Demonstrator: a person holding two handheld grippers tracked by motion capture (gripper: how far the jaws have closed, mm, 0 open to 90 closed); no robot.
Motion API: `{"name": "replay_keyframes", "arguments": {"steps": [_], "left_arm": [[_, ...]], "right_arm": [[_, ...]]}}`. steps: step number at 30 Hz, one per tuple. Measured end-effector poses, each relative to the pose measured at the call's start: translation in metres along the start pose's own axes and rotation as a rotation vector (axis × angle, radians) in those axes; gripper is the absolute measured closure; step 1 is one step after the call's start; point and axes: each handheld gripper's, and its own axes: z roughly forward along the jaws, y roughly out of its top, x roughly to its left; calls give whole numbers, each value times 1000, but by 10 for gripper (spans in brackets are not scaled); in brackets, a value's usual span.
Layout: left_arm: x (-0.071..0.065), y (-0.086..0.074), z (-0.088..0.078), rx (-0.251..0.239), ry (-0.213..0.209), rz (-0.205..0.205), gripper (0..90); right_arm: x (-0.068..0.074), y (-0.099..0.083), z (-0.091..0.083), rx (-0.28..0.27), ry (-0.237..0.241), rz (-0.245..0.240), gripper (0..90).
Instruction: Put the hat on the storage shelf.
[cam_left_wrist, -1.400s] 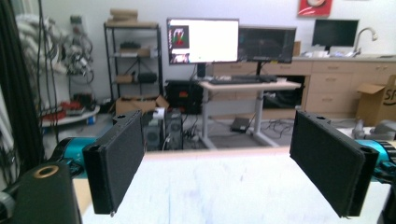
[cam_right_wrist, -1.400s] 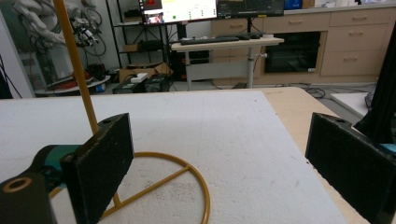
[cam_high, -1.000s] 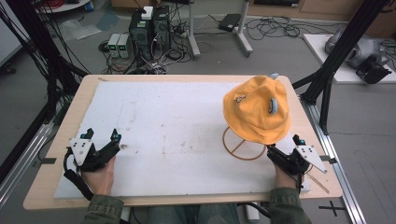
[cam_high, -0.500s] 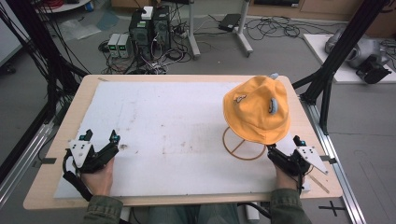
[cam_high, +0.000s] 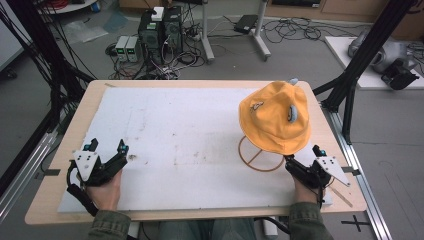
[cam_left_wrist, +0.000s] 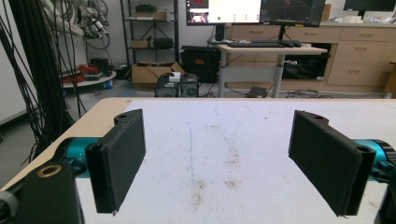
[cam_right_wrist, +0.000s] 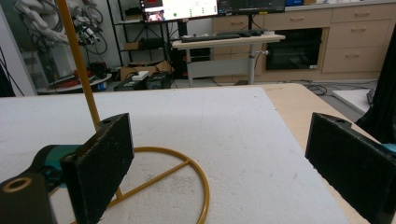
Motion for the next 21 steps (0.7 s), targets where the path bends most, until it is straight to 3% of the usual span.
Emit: {"name": "replay_keyframes", "arguments": {"steps": [21], "left_arm": [[3,-1,-1,18,-8,-2,194]], "right_arm": [[1,-1,2,5,6,-8,75]]}}
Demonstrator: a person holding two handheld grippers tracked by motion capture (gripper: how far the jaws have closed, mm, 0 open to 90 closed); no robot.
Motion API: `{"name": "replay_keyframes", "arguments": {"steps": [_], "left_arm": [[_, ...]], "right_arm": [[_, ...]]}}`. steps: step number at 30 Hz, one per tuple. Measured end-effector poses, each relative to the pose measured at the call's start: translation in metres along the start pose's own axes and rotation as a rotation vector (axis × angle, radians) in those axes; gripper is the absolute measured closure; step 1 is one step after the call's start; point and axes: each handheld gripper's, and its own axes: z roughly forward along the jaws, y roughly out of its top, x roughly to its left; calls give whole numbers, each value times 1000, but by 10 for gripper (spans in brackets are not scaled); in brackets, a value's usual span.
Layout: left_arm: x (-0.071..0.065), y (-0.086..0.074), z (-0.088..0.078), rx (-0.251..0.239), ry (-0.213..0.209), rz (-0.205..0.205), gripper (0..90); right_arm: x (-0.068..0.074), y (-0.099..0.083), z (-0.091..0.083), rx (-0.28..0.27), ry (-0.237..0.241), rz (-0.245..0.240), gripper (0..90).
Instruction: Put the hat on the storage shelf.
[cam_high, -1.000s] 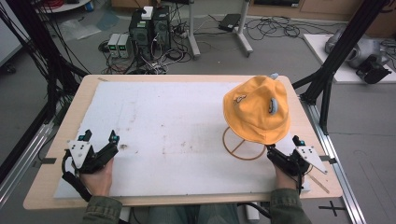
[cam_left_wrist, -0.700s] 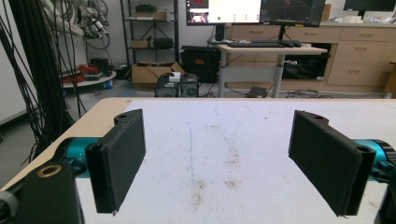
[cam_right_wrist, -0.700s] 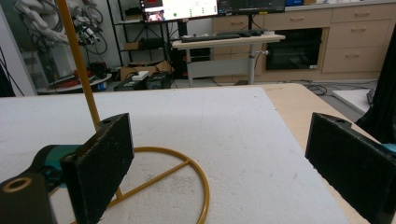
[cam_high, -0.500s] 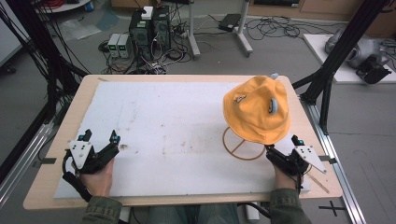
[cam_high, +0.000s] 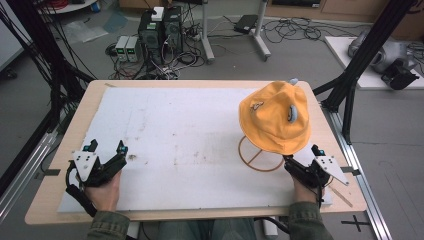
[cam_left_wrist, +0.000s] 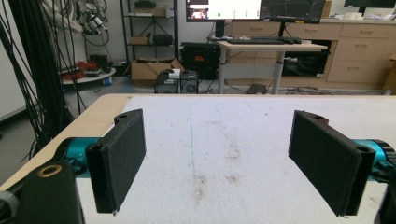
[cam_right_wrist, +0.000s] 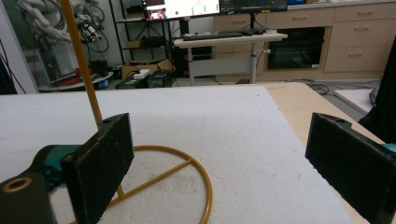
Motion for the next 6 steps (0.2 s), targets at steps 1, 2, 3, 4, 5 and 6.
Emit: {"name": "replay_keyframes", "arguments": {"steps": [1,2,3,4,5,6], "left_arm": [[0,0,0,0,0,0,194],[0,0,0,1,-6,2,194],[0,0,0,3,-10,3,194],[1,0,0,7,-12,6,194],[1,0,0,7,-12,6,194],[1,0,0,7,-15,7,194]], "right_arm": [[0,0,0,1,-1,-2,75],[0,0,0,3,1,-2,75],[0,0,0,3,1,-3,75],[0,0,0,2,-2,-1,75],[-1,0,0,2,-5,-1,75],[-1,0,0,2,-6,-3,75]]}}
